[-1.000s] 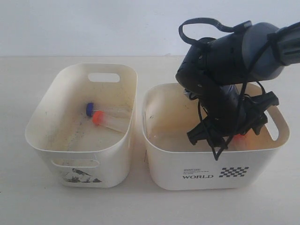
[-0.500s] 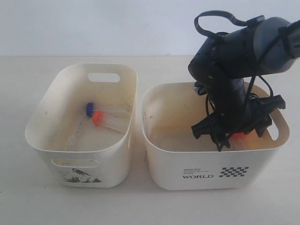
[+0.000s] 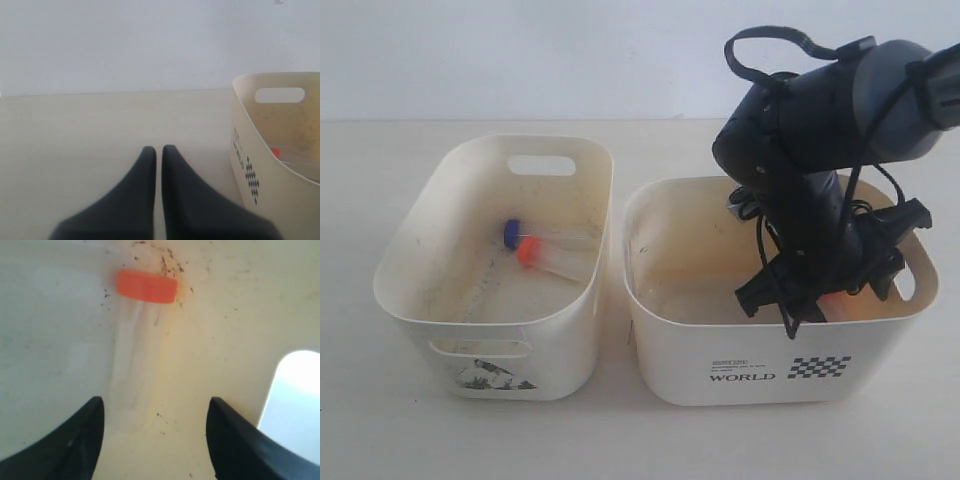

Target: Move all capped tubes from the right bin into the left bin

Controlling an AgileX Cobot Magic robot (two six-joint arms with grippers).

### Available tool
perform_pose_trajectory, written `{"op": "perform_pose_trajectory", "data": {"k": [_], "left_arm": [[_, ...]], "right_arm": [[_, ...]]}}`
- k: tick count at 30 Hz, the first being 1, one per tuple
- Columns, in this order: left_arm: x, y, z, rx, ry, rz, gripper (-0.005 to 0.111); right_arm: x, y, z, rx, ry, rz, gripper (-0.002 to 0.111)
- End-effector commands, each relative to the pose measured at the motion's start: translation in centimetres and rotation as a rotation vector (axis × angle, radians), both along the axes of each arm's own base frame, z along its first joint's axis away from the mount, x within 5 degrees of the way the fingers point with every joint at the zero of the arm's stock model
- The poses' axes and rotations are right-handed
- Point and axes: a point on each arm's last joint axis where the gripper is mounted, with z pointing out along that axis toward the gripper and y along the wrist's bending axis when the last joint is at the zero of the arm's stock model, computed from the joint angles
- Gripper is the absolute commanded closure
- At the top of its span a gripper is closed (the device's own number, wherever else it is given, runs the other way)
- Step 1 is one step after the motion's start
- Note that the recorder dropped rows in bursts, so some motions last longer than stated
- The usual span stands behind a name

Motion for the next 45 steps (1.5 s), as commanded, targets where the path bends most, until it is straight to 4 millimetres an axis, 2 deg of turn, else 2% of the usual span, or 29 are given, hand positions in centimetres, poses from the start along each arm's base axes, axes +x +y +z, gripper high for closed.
{"op": "perform_pose_trajectory", "data": {"k": [1, 3, 11, 15, 20, 28, 35, 38, 43, 45], "left_arm": [[0.0, 0.0, 0.1, -0.004, -0.005, 0.002, 0.102], [0.0, 0.0, 0.1, -0.004, -0.005, 0.002, 0.102], [0.0, 0.0, 0.1, -0.004, -0.005, 0.002, 0.102], [0.0, 0.0, 0.1, -0.004, -0.005, 0.002, 0.102], [0.0, 0.0, 0.1, -0.004, -0.005, 0.002, 0.102], [0.0, 0.0, 0.1, -0.004, -0.005, 0.002, 0.102], [0.0, 0.0, 0.1, -0.004, -0.005, 0.002, 0.102], [0.0, 0.0, 0.1, -0.004, -0.005, 0.002, 0.102], [0.0, 0.0, 0.1, -0.004, -0.005, 0.002, 0.102], [0.0, 0.0, 0.1, -0.004, -0.005, 0.002, 0.102]], "right_arm": [[0.0, 1.1, 0.8, -0.011, 0.010, 0.084, 0.051], [0.1, 1.6, 1.1, -0.009, 0.002, 0.106, 0.051], [0.2, 1.4, 0.8, -0.028, 0.016, 0.131, 0.051], [0.4, 1.5, -1.6, -0.071, 0.090, 0.162, 0.051], [0.8, 1.4, -3.8, -0.130, 0.102, 0.133, 0.051], [0.4, 1.6, -4.9, -0.107, 0.153, 0.105, 0.051], [0.4, 2.5, -6.0, -0.005, 0.145, 0.093, 0.053], [0.4, 2.5, -6.0, -0.005, 0.145, 0.093, 0.066], [0.3, 2.4, -5.9, -0.016, 0.158, 0.079, 0.108], [0.3, 2.4, -5.9, -0.011, 0.162, 0.078, 0.108]]}}
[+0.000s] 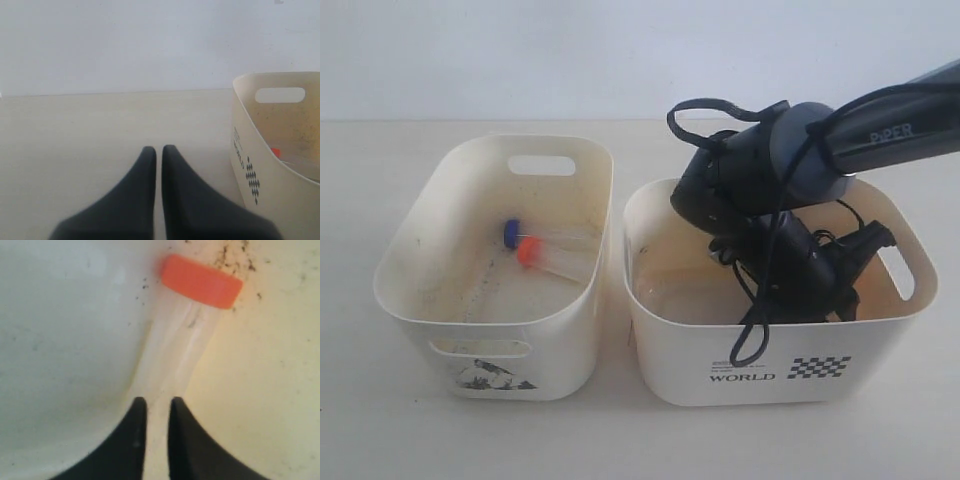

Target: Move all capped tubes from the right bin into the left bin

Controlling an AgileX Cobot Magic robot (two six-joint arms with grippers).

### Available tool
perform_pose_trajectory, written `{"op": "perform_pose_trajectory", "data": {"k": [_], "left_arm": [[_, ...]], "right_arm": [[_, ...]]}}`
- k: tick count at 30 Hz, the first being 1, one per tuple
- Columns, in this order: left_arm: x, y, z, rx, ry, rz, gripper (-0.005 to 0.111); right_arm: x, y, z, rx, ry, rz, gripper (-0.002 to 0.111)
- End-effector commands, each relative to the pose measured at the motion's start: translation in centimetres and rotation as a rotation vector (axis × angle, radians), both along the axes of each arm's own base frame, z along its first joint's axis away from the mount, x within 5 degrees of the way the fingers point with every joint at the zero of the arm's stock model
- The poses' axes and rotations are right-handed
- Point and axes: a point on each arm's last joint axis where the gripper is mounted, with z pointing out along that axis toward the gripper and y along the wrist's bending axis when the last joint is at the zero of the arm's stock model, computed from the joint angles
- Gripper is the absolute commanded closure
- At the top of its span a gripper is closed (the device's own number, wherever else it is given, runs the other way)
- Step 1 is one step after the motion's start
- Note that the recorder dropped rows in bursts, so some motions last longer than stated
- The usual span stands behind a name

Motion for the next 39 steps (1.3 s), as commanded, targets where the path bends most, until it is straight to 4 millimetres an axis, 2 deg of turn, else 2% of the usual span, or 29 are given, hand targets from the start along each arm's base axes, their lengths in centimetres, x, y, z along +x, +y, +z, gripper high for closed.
{"op": "perform_pose_trajectory", "data": {"k": [1, 5, 15, 18, 39], "left_arm": [[0.0, 0.0, 0.1, -0.007, -0.005, 0.002, 0.102], [0.0, 0.0, 0.1, -0.007, -0.005, 0.002, 0.102], [0.0, 0.0, 0.1, -0.007, -0.005, 0.002, 0.102], [0.0, 0.0, 0.1, -0.007, -0.005, 0.002, 0.102], [0.0, 0.0, 0.1, -0.007, -0.005, 0.002, 0.102]], "right_arm": [[-0.1, 0.7, -1.3, 0.099, 0.010, -0.012, 0.108], [-0.1, 1.0, -1.1, 0.134, 0.023, 0.008, 0.108], [-0.2, 1.0, 4.4, 0.244, -0.126, 0.019, 0.108], [-0.5, 0.9, 5.5, 0.251, -0.143, 0.017, 0.108], [-0.6, 0.8, 5.6, 0.238, -0.121, 0.037, 0.108]]}}
